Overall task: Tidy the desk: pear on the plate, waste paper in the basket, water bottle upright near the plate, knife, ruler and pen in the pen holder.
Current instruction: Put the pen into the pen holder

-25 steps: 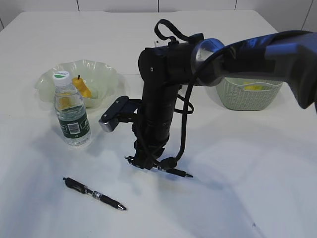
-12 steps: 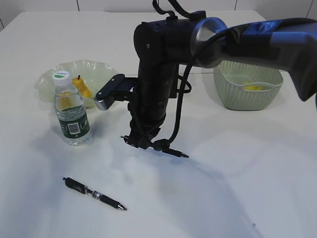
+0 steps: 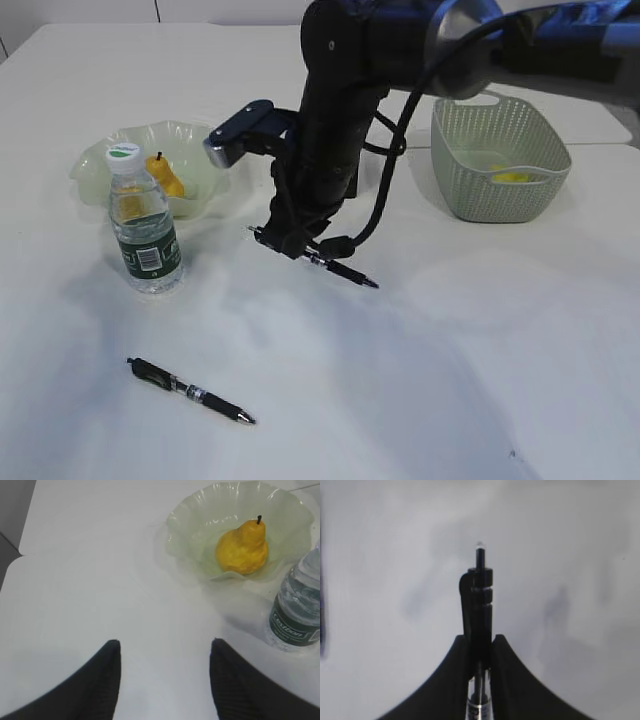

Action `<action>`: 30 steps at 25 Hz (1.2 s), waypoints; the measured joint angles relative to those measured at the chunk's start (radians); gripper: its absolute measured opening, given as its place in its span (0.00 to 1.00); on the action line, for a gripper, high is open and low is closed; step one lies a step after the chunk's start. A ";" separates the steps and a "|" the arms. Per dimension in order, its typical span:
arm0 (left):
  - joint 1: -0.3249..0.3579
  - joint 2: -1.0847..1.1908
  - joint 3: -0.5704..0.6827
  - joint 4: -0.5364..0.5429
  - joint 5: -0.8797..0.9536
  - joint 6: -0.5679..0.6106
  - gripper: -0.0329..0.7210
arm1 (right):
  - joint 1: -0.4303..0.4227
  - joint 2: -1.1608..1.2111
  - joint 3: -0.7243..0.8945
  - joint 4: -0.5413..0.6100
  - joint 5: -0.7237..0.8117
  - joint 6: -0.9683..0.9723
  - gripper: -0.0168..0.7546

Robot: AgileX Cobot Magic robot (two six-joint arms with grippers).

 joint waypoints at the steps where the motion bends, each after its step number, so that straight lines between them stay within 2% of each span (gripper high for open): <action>1: 0.000 0.006 0.000 0.000 0.000 0.000 0.58 | -0.002 -0.008 0.000 0.006 -0.011 0.005 0.11; 12: 0.000 0.022 0.000 0.000 -0.032 0.000 0.58 | -0.034 -0.055 0.000 0.022 -0.126 0.036 0.11; 30: 0.000 0.022 0.000 0.006 -0.100 0.000 0.58 | -0.091 -0.087 0.000 0.044 -0.229 0.064 0.11</action>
